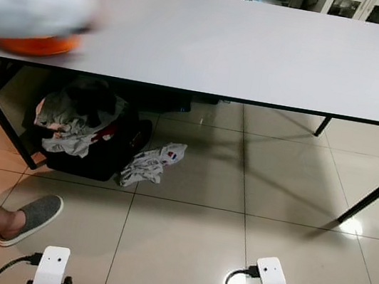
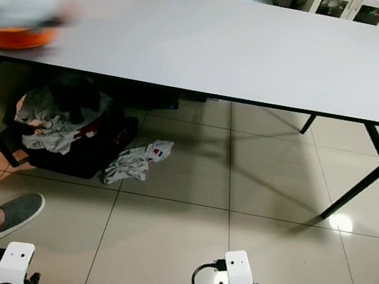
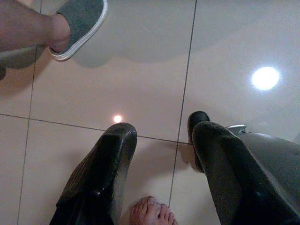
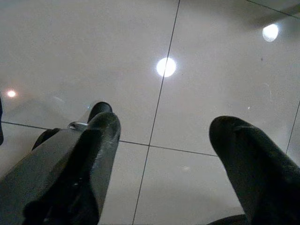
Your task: Setting the table
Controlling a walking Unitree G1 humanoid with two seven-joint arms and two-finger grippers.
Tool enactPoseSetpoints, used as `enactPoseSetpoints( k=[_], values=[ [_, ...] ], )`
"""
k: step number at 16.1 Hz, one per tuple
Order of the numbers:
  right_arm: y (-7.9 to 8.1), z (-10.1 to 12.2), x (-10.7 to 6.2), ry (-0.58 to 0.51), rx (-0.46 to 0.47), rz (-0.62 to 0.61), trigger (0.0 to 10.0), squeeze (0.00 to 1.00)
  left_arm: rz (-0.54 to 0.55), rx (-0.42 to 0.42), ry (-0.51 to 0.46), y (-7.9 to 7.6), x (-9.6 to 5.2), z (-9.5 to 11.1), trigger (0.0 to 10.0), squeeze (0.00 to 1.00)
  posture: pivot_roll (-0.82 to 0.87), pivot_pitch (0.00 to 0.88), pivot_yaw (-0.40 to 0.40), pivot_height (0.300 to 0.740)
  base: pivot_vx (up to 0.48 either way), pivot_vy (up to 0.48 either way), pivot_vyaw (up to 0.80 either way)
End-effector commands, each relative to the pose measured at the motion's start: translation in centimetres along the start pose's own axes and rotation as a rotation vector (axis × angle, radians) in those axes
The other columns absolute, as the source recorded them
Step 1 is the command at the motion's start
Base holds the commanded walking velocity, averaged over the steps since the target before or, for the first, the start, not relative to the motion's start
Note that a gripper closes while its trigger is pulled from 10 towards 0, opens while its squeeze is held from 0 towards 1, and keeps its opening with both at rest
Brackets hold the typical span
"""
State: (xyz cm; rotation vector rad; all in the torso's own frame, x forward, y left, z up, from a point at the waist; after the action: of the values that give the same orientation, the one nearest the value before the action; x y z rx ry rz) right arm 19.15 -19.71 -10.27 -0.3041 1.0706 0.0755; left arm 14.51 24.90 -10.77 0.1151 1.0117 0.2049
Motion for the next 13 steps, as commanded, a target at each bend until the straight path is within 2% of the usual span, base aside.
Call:
enactPoseSetpoints(
  k=[1, 4, 5, 6, 10, 11, 12, 13],
  values=[
    [-0.36, 0.36, 0.02, -0.007, 0.005, -0.014, 10.0, 1.00, 0.008, 0.021, 0.001, 0.01, -0.07, -0.25, 10.0, 0.00, -0.04, 0.031, 0.001, 0.740, 0.000, 0.000, 0.00],
    [-0.40, 0.33, 0.02, -0.006, 0.001, -0.013, 10.0, 1.00, 0.011, -0.020, 0.004, 0.25, -0.01, -0.06, 10.0, 0.00, -0.04, 0.030, -0.006, 0.740, 0.000, 0.000, 0.00],
    [-0.53, 0.15, 0.00, -0.003, 0.001, -0.015, 10.0, 1.00, -0.034, -0.095, -0.013, 0.12, 0.00, 0.19, 10.0, 1.00, -0.05, 0.028, -0.008, 0.740, 0.000, 0.000, 0.00],
    [-0.69, 0.13, -0.01, -0.004, 0.008, -0.018, 10.0, 1.00, -0.052, -0.162, -0.039, 0.17, -0.04, 0.42, 10.0, 1.00, -0.06, 0.027, -0.010, 0.740, 0.000, 0.000, 0.00],
    [-1.26, 0.08, -0.03, 0.004, 0.017, -0.029, 10.0, 1.00, -0.053, -0.131, 0.015, -0.21, 0.02, -0.08, 10.0, 1.00, -0.06, 0.021, -0.012, 0.740, 0.000, 0.000, 0.00],
    [-1.14, 0.09, -0.03, 0.002, 0.053, -0.007, 10.0, 0.00, -0.081, -0.141, -0.001, -0.46, 0.02, 0.15, 8.7, 0.00, -0.06, 0.021, -0.013, 0.740, 0.000, 0.000, 0.00],
    [-1.15, 0.34, -0.03, -0.012, 0.051, -0.002, 0.0, 0.00, -0.092, -0.170, -0.020, -0.50, 0.01, 0.35, 0.0, 0.00, -0.06, 0.021, -0.014, 0.740, 0.000, 0.000, 0.00],
    [-1.24, 0.61, -0.03, -0.029, 0.063, -0.007, 0.0, 0.00, -0.090, -0.167, -0.021, -0.49, 0.01, 0.35, 0.0, 0.00, -0.06, 0.021, -0.015, 0.740, 0.000, 0.000, 0.00]
  ],
)
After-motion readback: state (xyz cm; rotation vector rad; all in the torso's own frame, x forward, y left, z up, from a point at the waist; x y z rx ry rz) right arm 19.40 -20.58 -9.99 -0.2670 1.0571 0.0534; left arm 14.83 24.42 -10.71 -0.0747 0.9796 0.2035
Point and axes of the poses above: a point about 5 cm out from each wrist's last joint towards the gripper, its own x axis pointing out of the wrist towards the gripper, its own z axis along the axis of the wrist's last joint, y = z × x, the point moved 2 cm from there along x, pointing out of the wrist towards the gripper, and after that the axes turned 1 degree about -x, right-handed, at the moved point
